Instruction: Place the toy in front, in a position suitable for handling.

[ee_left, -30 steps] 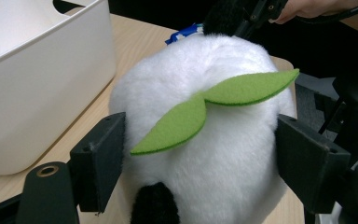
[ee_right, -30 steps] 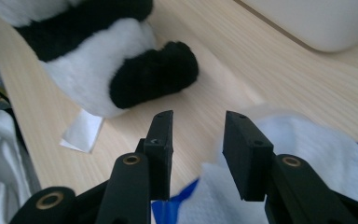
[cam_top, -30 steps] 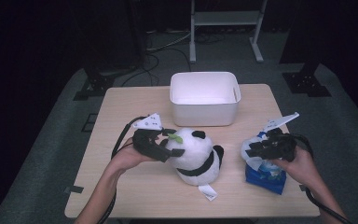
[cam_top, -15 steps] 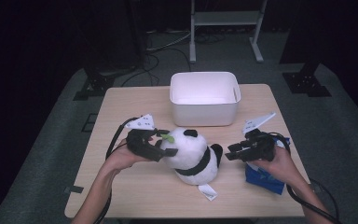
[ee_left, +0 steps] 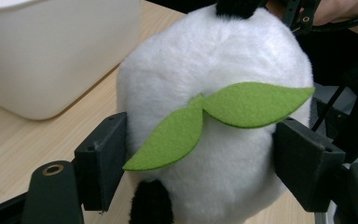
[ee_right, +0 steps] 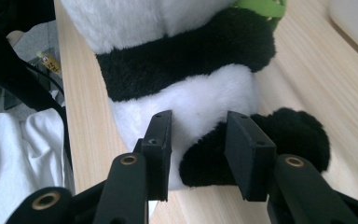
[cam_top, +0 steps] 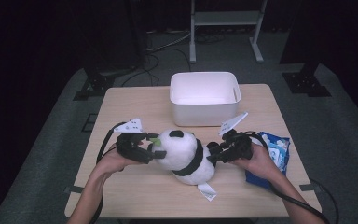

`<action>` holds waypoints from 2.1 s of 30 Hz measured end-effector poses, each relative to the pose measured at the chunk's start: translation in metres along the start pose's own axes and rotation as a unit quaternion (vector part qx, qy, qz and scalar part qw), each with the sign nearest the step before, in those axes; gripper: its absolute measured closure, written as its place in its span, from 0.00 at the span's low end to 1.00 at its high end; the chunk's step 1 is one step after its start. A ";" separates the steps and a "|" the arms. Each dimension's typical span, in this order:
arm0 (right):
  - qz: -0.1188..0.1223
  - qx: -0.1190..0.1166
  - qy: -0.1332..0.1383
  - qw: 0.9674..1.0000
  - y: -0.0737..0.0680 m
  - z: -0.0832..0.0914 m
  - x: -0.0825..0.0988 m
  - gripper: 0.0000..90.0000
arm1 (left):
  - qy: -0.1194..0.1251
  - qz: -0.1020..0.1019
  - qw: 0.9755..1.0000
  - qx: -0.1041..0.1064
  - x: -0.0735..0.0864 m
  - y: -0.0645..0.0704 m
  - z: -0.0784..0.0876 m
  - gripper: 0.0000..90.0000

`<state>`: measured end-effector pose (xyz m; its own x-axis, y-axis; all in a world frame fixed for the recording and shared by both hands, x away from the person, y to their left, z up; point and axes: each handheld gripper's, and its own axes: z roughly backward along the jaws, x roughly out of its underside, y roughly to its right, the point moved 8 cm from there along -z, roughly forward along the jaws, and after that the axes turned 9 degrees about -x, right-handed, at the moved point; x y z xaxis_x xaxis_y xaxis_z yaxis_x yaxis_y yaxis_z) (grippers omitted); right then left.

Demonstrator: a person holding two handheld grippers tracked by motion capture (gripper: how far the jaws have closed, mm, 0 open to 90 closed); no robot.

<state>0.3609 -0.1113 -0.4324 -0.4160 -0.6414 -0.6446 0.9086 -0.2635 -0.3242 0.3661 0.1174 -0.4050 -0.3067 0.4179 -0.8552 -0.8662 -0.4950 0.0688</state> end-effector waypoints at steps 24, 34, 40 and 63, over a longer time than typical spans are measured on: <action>0.028 -0.020 -0.001 0.999 -0.013 -0.010 -0.017 0.97 | -0.007 0.009 1.000 -0.017 0.029 -0.009 0.012 0.27; 0.030 -0.012 -0.003 0.999 -0.015 -0.003 -0.020 0.97 | -0.019 0.011 1.000 -0.017 0.037 -0.010 0.004 0.27; 0.034 -0.005 -0.007 0.999 -0.017 0.005 -0.019 0.97 | -0.041 0.018 0.999 -0.011 0.046 -0.010 -0.010 0.28; 0.006 0.013 -0.038 0.999 0.003 0.011 -0.029 0.89 | -0.074 0.050 0.996 0.007 0.064 -0.017 -0.032 0.27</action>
<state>0.3762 -0.1012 -0.4074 -0.4015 -0.6980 -0.5929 0.9147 -0.2737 -0.2973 0.3737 0.1275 -0.4772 -0.4463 0.4745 -0.7587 -0.8329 -0.5303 0.1583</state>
